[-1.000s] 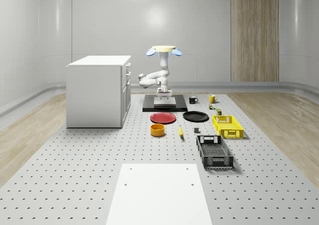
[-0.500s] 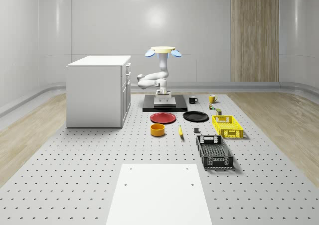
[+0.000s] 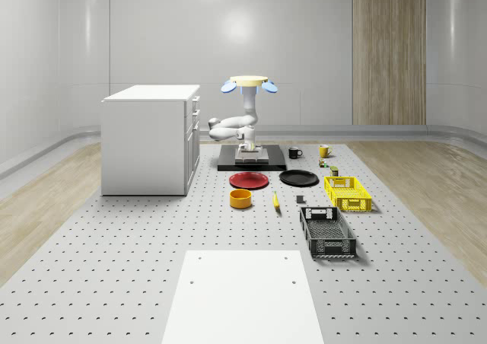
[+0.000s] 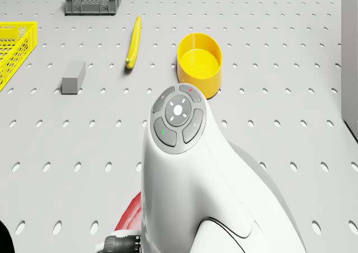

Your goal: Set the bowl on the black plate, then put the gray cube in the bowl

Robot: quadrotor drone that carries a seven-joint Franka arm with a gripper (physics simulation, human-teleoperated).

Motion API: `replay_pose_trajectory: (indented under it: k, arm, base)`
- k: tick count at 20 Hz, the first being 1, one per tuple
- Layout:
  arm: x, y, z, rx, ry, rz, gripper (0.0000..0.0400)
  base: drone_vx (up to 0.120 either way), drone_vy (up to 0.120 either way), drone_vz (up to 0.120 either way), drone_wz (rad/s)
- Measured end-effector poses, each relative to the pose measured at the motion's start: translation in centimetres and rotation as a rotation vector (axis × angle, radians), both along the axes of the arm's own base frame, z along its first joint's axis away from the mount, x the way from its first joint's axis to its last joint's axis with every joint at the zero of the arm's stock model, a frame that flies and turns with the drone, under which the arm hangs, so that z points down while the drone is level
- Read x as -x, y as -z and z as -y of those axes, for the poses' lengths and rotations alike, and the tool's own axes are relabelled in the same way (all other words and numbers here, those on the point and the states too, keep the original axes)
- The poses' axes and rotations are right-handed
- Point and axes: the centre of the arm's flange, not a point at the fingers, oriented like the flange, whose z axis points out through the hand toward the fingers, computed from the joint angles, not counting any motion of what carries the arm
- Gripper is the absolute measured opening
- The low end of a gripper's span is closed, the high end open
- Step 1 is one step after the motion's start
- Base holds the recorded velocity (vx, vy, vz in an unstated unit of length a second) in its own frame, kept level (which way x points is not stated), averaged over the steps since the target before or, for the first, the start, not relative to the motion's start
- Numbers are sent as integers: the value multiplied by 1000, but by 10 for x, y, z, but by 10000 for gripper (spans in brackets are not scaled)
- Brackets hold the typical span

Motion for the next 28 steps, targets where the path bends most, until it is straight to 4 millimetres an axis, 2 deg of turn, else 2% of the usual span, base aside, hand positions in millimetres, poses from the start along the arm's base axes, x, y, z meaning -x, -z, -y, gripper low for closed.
replay_pose_trajectory:
  k: [2,28]
  arm:
    - [0,0,0,0,0,0,400]
    - [0,0,0,0,0,0,400]
  base:
    - [120,0,-100,0]
    - [120,0,0,0]
